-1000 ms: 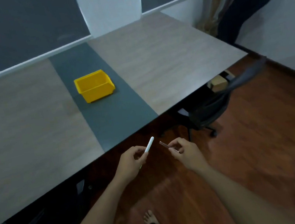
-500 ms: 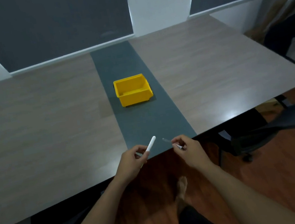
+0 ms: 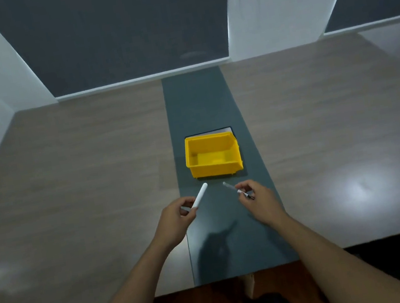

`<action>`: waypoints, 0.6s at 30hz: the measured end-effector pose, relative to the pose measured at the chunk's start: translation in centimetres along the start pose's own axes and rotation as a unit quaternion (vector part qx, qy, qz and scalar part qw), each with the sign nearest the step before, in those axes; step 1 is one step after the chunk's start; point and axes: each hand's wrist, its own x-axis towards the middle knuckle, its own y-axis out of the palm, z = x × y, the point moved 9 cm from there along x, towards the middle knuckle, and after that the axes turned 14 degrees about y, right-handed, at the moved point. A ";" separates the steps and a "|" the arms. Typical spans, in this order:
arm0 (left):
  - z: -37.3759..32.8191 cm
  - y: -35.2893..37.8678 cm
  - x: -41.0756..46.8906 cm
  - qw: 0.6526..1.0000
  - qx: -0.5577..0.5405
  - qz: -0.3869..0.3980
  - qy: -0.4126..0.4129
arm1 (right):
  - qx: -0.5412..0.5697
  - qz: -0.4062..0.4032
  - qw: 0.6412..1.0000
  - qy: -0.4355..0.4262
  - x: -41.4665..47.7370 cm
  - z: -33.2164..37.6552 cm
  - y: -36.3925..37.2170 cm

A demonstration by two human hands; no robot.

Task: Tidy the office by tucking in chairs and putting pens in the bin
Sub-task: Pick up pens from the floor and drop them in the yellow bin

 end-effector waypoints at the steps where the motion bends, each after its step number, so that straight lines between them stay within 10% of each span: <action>1: 0.0 -0.3 1.3 1.000 0.000 -0.010 -0.004 | -0.004 0.004 1.000 -0.005 1.8 0.7 -0.4; 18: 1.7 -0.6 16.5 0.992 0.124 -0.021 -0.012 | -0.032 0.047 0.998 0.000 17.8 3.0 -0.4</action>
